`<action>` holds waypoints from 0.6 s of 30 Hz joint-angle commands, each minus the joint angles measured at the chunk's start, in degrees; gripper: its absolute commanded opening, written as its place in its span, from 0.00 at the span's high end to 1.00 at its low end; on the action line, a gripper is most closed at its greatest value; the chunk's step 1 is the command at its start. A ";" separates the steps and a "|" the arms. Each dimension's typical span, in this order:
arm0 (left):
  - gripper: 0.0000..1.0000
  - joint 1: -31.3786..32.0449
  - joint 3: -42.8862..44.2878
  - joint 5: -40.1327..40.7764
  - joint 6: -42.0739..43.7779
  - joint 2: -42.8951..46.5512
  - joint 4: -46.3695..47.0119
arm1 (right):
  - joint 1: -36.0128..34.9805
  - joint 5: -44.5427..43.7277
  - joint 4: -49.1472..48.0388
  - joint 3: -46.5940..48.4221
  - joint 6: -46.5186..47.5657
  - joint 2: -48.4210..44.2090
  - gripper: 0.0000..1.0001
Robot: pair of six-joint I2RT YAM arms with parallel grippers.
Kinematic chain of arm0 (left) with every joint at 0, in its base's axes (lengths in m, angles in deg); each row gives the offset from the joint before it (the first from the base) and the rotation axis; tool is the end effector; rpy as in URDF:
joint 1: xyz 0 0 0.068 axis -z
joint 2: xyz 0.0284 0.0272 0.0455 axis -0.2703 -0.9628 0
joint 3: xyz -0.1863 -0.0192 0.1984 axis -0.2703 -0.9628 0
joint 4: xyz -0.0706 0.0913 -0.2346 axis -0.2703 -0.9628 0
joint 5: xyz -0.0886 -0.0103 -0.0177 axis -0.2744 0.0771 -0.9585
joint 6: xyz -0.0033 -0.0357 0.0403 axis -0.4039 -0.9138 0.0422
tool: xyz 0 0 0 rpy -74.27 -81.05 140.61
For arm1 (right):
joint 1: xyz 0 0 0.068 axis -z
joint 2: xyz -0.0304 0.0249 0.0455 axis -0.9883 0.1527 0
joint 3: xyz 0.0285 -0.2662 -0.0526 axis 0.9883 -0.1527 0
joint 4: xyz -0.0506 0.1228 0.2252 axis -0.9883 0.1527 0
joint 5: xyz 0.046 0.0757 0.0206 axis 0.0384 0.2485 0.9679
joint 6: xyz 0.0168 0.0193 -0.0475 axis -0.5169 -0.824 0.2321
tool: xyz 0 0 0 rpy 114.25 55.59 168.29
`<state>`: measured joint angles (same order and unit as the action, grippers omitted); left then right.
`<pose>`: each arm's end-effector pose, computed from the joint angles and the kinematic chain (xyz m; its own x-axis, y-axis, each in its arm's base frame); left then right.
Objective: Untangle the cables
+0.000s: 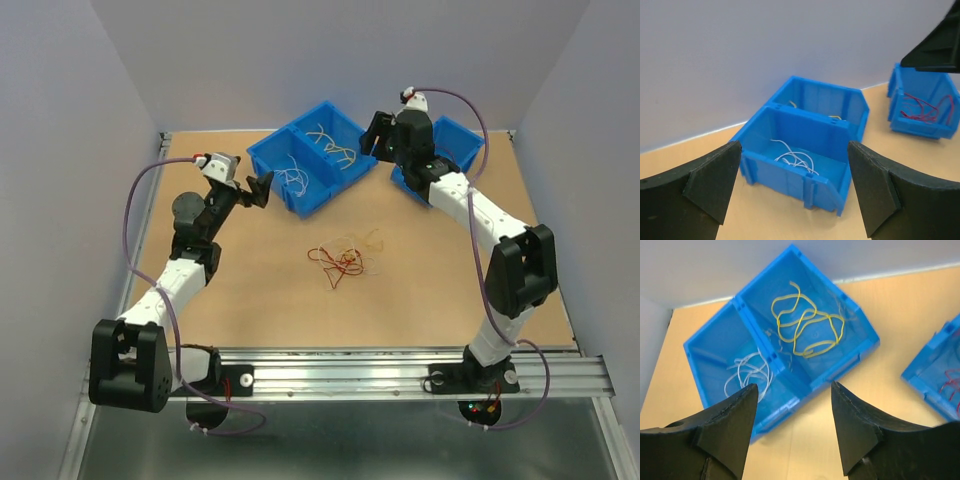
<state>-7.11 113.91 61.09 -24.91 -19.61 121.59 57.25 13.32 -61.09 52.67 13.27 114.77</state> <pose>0.2600 -0.0518 0.3196 0.3281 -0.0479 -0.9434 0.4644 0.8779 0.1170 0.4026 0.1726 0.3461 -0.3302 0.2998 -0.8950 -0.1337 0.9238 0.3588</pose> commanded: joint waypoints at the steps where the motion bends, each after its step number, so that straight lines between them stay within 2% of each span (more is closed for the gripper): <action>1: 0.01 2.57 0.38 -10.10 4.64 -1.00 -0.68 | -0.11 5.63 -2.06 -8.97 -2.02 -5.19 0.35; 5: 0.01 5.56 0.74 -10.79 6.40 -1.63 -2.62 | -1.69 11.16 -2.41 -16.79 -6.77 -11.51 0.34; 8: 0.01 8.55 -0.58 -9.92 11.66 0.13 -2.97 | -5.11 9.59 -2.50 -23.99 -6.43 -17.49 0.31; 12: 0.01 15.84 -2.51 -8.95 22.21 1.28 -7.69 | -5.74 4.25 -2.50 -34.36 -7.30 -27.15 0.28; 14: 0.01 19.27 -1.99 -9.31 26.24 -0.03 -10.69 | -5.74 -0.32 -4.50 -40.34 -11.14 -32.50 0.27; 18: 0.03 23.93 0.72 -4.66 30.47 -5.04 -14.99 | -5.74 -0.78 -6.10 -44.85 -12.58 -38.14 0.27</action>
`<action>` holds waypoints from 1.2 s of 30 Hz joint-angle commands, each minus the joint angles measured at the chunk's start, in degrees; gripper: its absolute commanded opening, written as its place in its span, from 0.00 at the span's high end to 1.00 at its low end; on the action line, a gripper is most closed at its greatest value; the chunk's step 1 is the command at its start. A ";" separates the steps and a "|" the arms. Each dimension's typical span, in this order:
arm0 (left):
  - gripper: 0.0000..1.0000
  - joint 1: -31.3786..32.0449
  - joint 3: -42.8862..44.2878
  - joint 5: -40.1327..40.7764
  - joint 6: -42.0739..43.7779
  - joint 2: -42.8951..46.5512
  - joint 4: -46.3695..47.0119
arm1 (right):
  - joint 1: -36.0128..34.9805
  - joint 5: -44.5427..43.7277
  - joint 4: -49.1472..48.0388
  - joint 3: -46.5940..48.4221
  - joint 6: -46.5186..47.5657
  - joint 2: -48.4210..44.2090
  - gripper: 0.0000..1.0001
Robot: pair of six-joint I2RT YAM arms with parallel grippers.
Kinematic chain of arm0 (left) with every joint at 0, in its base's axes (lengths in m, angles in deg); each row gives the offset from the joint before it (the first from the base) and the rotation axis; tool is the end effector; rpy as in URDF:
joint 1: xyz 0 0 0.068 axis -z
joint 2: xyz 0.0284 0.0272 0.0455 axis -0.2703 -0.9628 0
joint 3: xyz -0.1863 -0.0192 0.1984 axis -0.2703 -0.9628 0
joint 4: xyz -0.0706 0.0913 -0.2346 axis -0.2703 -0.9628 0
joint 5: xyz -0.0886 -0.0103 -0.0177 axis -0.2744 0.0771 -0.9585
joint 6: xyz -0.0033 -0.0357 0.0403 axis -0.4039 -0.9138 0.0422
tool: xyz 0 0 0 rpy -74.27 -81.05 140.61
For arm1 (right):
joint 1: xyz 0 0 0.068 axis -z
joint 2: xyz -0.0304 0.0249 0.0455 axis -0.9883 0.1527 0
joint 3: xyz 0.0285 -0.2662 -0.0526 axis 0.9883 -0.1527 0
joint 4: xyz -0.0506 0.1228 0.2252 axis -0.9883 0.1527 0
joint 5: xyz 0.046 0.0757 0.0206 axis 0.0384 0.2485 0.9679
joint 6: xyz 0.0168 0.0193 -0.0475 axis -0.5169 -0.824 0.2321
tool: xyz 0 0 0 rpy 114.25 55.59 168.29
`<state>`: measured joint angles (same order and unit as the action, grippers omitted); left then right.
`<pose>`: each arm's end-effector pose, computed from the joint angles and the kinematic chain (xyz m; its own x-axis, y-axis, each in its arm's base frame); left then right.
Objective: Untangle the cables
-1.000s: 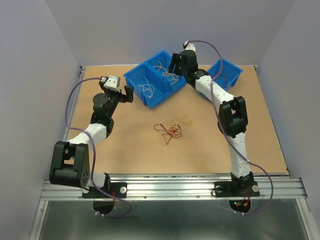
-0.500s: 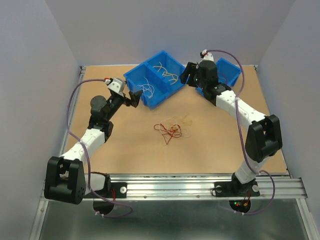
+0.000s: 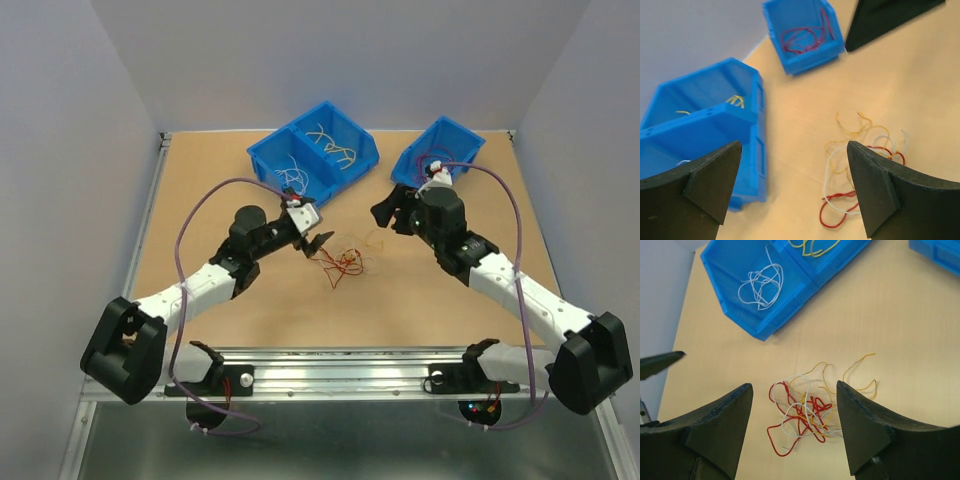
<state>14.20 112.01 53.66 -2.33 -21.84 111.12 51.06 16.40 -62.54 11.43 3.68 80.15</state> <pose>0.2277 -0.1501 0.2792 0.3913 0.1684 -0.9047 0.7512 0.5094 0.4197 0.2417 0.1359 0.2965 -0.4841 0.3619 -0.7967 -0.1697 0.8543 0.4913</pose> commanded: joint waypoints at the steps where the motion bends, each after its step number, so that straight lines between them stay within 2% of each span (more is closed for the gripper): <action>1: 0.04 3.94 3.42 3.31 8.43 -5.35 -5.76 | 0.44 -5.00 -4.66 -4.31 -2.98 -4.41 0.27; 4: 0.09 6.40 6.59 6.90 10.80 -9.31 -9.81 | 0.44 -10.97 -4.84 -6.51 -5.00 -7.14 0.27; 6: 0.14 8.60 7.73 9.19 11.60 -12.92 -11.13 | 0.44 -11.95 -5.01 -6.87 -5.18 -7.58 0.27; 8: 0.14 9.92 9.05 13.06 11.69 -16.09 -11.14 | 0.44 -11.87 -5.01 -6.87 -5.00 -8.10 0.28; 13: 0.18 10.19 14.75 20.43 8.71 -21.36 -12.80 | 0.44 -11.95 -5.01 -7.31 -4.48 -10.56 0.28; 14: 0.24 10.28 16.07 21.23 8.09 -22.50 -13.85 | 0.44 -12.04 -5.01 -7.48 -4.39 -11.18 0.27; 16: 0.27 10.19 17.13 22.03 8.00 -23.65 -15.34 | 0.44 -12.04 -5.01 -7.57 -4.21 -11.62 0.28; 20: 0.28 10.01 17.49 26.51 8.00 -24.35 -16.15 | 0.44 -12.04 -5.01 -7.75 -3.86 -12.50 0.28; 24: 0.28 9.57 20.21 24.06 8.00 -25.32 -20.97 | 0.44 -11.87 -5.01 -7.75 -3.86 -12.85 0.28; 27: 0.30 9.57 23.46 22.03 9.14 -26.20 -28.08 | 0.36 -11.78 -5.01 -7.84 -3.68 -13.12 0.28; 36: 0.27 9.49 24.43 20.63 10.10 -26.37 -31.70 | 0.44 -10.55 -5.01 -7.57 -3.42 -12.24 0.28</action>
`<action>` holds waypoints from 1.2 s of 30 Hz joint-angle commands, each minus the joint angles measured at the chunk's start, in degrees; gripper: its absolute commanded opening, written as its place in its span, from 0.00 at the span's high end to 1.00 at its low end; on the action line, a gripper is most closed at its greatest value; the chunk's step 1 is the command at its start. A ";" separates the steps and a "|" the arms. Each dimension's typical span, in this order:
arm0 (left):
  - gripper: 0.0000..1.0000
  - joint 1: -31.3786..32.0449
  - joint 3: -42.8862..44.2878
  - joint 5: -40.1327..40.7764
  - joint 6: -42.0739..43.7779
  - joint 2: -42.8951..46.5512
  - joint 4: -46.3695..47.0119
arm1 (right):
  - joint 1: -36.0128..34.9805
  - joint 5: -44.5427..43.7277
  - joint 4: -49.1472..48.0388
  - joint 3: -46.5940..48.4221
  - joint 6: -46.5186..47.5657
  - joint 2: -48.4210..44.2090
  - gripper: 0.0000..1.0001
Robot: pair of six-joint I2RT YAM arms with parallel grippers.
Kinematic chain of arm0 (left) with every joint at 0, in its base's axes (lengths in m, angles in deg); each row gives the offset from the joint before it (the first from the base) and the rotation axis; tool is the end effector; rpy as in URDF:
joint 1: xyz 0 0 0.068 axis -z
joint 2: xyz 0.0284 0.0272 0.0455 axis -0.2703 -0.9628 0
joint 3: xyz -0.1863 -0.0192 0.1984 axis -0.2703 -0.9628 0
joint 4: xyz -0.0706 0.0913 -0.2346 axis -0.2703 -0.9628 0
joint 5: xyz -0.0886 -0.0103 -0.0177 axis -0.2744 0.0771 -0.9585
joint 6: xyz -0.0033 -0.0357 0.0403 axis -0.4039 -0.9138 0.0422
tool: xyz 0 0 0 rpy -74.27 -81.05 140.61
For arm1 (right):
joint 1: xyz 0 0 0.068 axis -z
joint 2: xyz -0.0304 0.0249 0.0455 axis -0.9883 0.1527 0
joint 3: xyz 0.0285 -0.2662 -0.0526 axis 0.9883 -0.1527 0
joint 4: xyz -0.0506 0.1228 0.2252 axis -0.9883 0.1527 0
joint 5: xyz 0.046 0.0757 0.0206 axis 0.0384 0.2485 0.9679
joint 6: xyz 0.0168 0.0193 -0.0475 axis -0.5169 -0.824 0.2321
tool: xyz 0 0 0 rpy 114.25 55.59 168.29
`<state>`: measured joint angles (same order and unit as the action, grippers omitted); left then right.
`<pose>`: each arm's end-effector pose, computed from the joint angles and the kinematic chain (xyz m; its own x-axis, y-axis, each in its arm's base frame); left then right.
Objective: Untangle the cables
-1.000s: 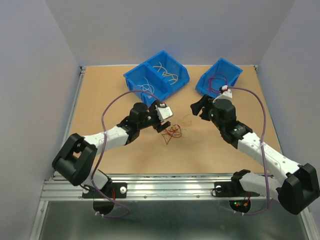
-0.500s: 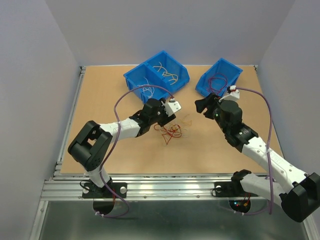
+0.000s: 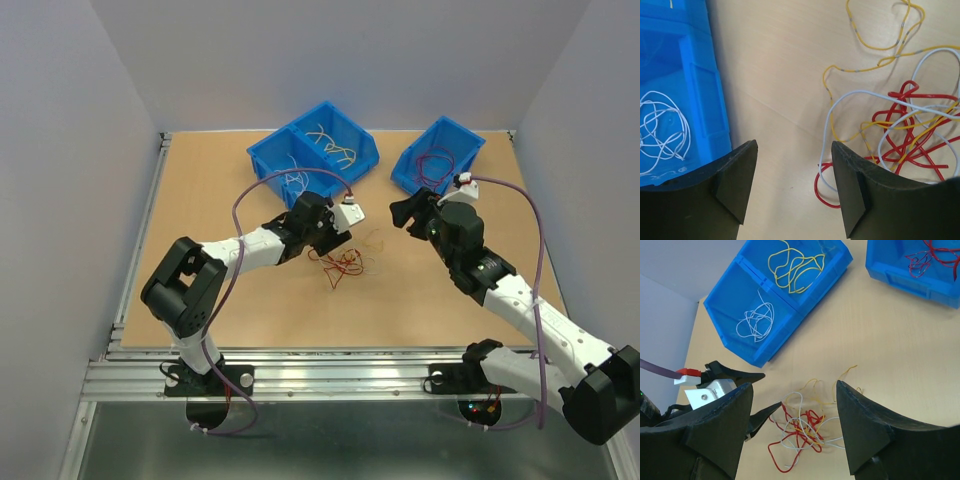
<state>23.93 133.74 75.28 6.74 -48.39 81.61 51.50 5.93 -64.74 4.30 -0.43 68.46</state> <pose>0.2858 -0.2416 0.2100 0.0480 0.6392 -0.7675 0.8009 0.4346 0.4120 0.2076 0.1067 0.3046 -0.3086 0.5047 -0.8062 -0.0533 0.8371 0.5445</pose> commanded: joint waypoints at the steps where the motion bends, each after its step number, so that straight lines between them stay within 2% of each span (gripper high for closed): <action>1: 0.27 -0.24 3.14 -1.08 1.21 -0.61 -2.98 | -0.08 0.10 -2.81 -0.36 0.69 -0.46 0.28; 5: 0.28 -0.24 4.81 -1.78 1.30 -2.81 -5.36 | 0.01 0.45 -2.89 -0.36 0.69 -0.02 0.27; 7: 0.36 -0.24 5.69 -2.13 1.56 -3.51 -6.41 | 0.01 0.45 -2.81 -0.36 0.69 0.07 0.28; 9: 0.48 -0.24 6.31 -2.48 2.00 -4.56 -7.38 | 0.01 0.45 -2.89 -0.36 0.69 -0.02 0.28; 12: 0.72 -0.24 6.84 -2.66 2.79 -5.36 -8.09 | 0.01 0.36 -2.89 -0.36 0.69 -0.02 0.28; 13: 0.95 -0.24 6.75 -2.75 2.97 -5.19 -8.17 | -0.08 0.54 -2.98 -0.36 0.69 0.16 0.28; 14: 1.00 -0.24 6.75 -2.66 2.88 -4.84 -8.09 | 0.01 0.62 -2.98 -0.45 0.69 0.25 0.28; 19: 1.00 -0.59 2.28 -0.02 1.57 0.27 -1.86 | 0.01 1.76 -3.51 -0.45 0.51 1.92 0.28; 22: 1.00 -1.64 -1.40 1.47 0.25 7.00 3.58 | 0.01 3.17 -4.47 -0.45 0.51 3.85 0.28; 27: 1.00 -4.45 -6.86 -0.46 -2.65 15.37 11.59 | 0.01 6.07 -5.97 -0.18 0.25 8.32 0.30; 31: 1.00 -6.04 -10.20 -7.03 -3.45 21.00 13.09 | 0.01 16.32 -10.26 -0.18 2.88 11.83 0.32; 36: 1.00 -6.04 -11.62 -8.81 -3.62 24.35 13.62 | -0.08 26.01 -17.65 -1.59 3.68 15.10 0.32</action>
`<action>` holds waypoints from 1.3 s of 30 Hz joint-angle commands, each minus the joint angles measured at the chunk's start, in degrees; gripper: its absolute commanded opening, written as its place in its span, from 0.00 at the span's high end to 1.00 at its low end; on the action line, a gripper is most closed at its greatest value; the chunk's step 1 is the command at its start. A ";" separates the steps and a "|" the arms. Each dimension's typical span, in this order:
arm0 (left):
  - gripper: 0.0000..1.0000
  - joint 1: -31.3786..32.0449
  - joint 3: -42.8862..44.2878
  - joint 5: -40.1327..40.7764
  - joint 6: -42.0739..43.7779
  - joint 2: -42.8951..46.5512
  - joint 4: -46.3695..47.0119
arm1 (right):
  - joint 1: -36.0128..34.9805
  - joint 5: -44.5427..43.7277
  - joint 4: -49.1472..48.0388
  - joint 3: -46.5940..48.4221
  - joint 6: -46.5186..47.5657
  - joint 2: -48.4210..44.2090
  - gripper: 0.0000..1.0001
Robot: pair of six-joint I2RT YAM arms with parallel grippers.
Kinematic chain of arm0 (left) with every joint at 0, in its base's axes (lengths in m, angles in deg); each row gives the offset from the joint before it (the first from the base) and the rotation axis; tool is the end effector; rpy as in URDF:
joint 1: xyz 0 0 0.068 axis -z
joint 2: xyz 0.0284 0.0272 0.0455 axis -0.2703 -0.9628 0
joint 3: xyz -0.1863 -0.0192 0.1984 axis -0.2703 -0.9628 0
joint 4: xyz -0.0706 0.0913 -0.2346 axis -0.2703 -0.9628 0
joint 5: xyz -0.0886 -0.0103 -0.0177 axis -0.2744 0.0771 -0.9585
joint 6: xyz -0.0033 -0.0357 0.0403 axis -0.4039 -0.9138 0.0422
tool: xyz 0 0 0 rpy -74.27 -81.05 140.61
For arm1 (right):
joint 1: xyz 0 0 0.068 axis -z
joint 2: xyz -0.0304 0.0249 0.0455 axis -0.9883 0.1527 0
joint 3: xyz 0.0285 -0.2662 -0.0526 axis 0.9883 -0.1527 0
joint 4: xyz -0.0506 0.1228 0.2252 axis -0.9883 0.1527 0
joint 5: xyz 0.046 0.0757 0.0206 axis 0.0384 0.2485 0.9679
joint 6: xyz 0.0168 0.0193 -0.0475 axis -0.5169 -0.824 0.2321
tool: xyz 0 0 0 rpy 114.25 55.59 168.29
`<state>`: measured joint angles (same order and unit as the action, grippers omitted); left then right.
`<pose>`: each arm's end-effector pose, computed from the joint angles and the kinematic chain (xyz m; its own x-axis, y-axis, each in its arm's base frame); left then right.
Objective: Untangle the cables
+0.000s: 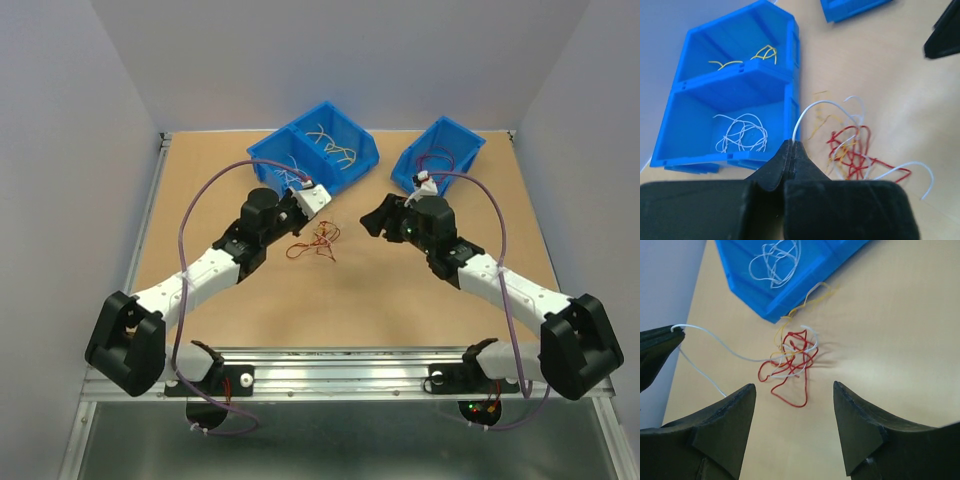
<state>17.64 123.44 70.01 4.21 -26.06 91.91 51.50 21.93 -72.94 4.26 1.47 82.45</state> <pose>0.2496 -0.1726 0.2927 0.2510 0.4075 -0.8781 0.6655 0.5861 0.4622 0.2440 0.1387 0.2608 -0.5244 0.3811 -0.7614 -0.2177 0.8045 0.5526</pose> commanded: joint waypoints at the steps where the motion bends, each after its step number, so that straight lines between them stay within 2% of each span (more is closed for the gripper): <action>1: 1.00 0.17 -1.58 -3.63 -1.17 2.18 3.33 | 0.01 10.72 -9.98 -1.55 1.77 1.46 0.32; 6: 1.00 0.17 -1.59 -4.25 -1.53 3.50 3.59 | -0.08 13.54 -11.22 -1.19 2.21 2.69 0.32; 9: 1.00 0.25 0.78 -4.77 -1.18 4.91 -0.86 | -0.08 14.51 -12.71 -1.81 1.69 2.96 0.32; 12: 1.00 0.17 4.38 -6.09 -1.61 7.28 -3.87 | -0.08 14.68 -13.07 -1.81 1.51 3.05 0.32; 22: 1.00 1.48 19.49 -18.30 -5.83 11.50 -15.64 | -0.17 9.59 -13.59 -4.88 2.04 -3.80 0.32; 27: 1.00 1.48 26.27 -21.29 -8.38 12.91 -16.19 | -0.08 8.62 -14.39 -5.85 2.04 -5.57 0.32; 34: 1.00 1.57 22.33 -22.70 -7.86 10.54 -14.17 | -0.08 7.83 -15.53 -7.08 2.13 -7.94 0.32; 39: 1.00 1.57 13.98 -23.76 -5.48 5.88 -10.30 | -0.08 3.62 -12.55 -6.38 2.56 -9.61 0.31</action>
<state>18.88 141.82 47.98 -2.83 -16.90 79.08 51.50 29.80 -84.57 -1.71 2.78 75.34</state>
